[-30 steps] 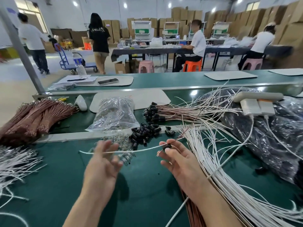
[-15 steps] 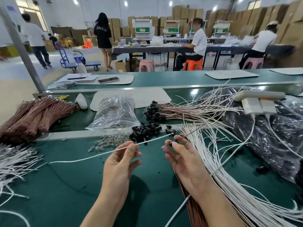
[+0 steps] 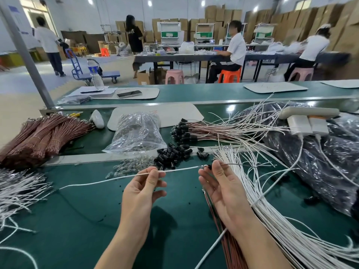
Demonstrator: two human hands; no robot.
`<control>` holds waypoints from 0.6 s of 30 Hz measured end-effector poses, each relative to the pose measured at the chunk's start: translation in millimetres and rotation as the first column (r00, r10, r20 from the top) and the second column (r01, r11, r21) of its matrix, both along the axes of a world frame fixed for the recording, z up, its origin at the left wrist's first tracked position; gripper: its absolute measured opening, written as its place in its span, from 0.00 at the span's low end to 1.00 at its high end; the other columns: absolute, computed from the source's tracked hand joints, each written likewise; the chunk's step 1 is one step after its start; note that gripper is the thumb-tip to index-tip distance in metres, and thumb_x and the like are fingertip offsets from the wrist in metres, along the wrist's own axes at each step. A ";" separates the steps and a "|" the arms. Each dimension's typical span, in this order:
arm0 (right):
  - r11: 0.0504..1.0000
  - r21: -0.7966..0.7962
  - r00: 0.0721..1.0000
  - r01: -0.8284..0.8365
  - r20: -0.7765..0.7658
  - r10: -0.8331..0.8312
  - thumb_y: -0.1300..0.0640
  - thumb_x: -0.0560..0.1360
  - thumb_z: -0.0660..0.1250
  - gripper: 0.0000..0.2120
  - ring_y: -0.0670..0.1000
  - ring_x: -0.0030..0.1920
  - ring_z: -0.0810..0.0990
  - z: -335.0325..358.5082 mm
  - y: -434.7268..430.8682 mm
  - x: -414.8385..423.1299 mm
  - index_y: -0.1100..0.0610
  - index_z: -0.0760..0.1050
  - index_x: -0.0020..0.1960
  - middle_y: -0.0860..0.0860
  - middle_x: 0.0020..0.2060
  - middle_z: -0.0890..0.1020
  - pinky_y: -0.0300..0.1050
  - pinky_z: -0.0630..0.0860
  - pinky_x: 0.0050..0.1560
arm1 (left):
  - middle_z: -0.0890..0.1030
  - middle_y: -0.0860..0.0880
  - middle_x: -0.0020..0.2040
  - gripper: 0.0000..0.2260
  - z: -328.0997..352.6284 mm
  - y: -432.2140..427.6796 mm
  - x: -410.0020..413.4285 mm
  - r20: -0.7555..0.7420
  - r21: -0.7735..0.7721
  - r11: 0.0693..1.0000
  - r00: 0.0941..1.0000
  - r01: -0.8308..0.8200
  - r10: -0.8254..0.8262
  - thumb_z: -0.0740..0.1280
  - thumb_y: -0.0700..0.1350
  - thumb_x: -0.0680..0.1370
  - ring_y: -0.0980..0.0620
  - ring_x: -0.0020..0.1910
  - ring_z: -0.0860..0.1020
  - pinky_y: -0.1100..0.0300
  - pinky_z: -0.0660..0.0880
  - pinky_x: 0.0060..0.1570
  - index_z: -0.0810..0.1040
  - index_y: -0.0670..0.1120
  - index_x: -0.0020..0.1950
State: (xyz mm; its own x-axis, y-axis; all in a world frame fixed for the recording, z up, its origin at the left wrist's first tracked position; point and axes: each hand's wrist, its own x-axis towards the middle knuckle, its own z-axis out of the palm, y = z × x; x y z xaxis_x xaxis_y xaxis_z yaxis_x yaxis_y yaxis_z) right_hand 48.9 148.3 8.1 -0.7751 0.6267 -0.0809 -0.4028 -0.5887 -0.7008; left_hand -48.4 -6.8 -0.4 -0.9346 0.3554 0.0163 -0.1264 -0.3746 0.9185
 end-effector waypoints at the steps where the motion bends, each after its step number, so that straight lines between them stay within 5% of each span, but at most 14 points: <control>1: 1.000 0.013 1.000 0.004 0.004 -0.004 0.56 0.69 0.72 0.10 0.53 0.42 0.87 -0.7 0.0 -0.2 0.57 0.77 0.49 0.56 0.40 0.85 0.41 0.83 0.40 | 0.86 0.47 0.44 0.12 -0.4 0.3 0.1 -0.005 -0.005 1.000 1.000 0.002 -0.002 0.70 0.49 0.73 0.55 0.36 0.82 0.63 0.79 0.34 0.81 0.43 0.52; 18: 0.993 0.118 0.995 -0.013 0.100 0.001 0.54 0.69 0.73 0.11 0.48 0.32 0.83 -0.5 -3.5 1.2 0.55 0.76 0.49 0.55 0.38 0.86 0.39 0.81 0.32 | 0.86 0.45 0.45 0.11 -1.6 -0.6 1.7 -0.054 -0.047 0.999 0.998 0.023 -0.025 0.72 0.51 0.72 0.54 0.35 0.80 0.63 0.78 0.33 0.82 0.46 0.50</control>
